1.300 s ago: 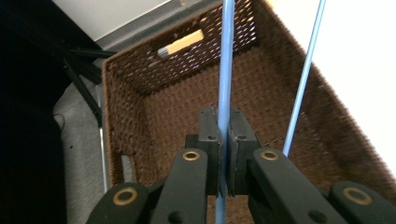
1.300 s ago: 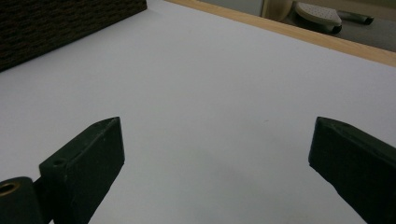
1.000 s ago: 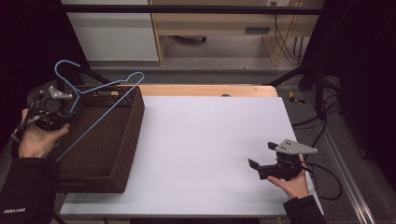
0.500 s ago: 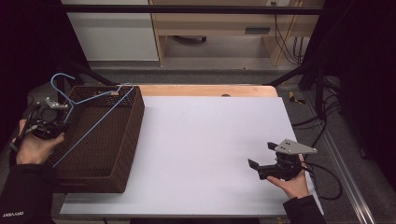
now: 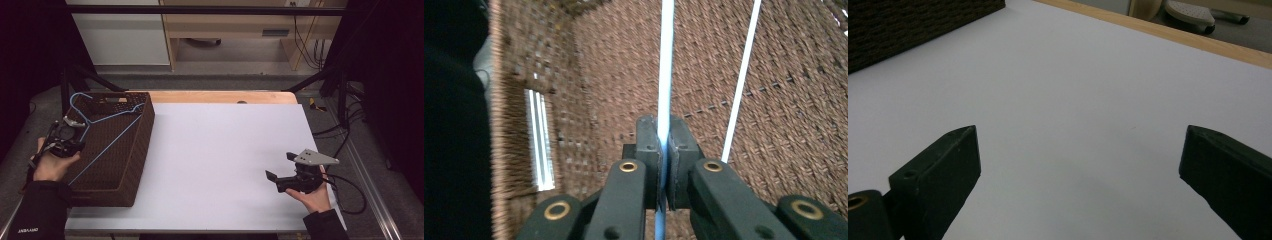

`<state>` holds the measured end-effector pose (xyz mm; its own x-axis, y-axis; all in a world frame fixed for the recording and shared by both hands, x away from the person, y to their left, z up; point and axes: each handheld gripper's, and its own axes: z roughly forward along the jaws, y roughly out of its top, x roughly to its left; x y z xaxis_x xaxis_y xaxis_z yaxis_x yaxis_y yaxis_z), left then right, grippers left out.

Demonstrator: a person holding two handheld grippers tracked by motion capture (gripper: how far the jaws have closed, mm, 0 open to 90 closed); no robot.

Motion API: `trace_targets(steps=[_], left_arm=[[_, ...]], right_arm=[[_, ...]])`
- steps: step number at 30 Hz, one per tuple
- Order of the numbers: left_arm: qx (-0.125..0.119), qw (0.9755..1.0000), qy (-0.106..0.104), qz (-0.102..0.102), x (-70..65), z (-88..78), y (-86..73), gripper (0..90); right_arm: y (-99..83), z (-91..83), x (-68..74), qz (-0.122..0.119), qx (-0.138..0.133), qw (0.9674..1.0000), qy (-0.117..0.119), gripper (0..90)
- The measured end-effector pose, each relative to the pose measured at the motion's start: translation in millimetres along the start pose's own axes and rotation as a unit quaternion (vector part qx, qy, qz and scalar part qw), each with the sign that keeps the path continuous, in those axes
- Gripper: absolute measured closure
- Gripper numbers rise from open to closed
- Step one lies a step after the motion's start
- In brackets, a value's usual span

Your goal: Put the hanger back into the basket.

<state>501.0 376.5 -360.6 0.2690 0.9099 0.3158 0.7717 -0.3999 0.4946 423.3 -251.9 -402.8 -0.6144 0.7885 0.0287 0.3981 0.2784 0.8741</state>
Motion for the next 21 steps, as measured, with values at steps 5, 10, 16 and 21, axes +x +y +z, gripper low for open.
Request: trace_targets(steps=[5,10,16,21], left_arm=[[0.013,0.9998,-0.013,0.0,-4.4,10.5,-2.4,86.0],[0.01,0.9996,-0.028,-0.004,-5.5,10.6,-5.3,81.9],[-0.045,0.9981,-0.035,-0.025,-1.2,-12.0,-8.4,71.9],[-0.103,0.992,-0.064,-0.036,-4.8,-34.4,-13.6,59.3]], right_arm=[[0.0,-0.2,-0.2,0.0,0.0,1.0,-0.002,3.7],[0.0,-0.2,-0.3,0.0,-0.001,1.0,-0.002,3.7],[0.2,-0.6,-0.7,0.001,-0.005,1.0,-0.001,3.6],[0.6,-2.1,-1.5,0.003,-0.01,0.9999,-0.001,3.6]])
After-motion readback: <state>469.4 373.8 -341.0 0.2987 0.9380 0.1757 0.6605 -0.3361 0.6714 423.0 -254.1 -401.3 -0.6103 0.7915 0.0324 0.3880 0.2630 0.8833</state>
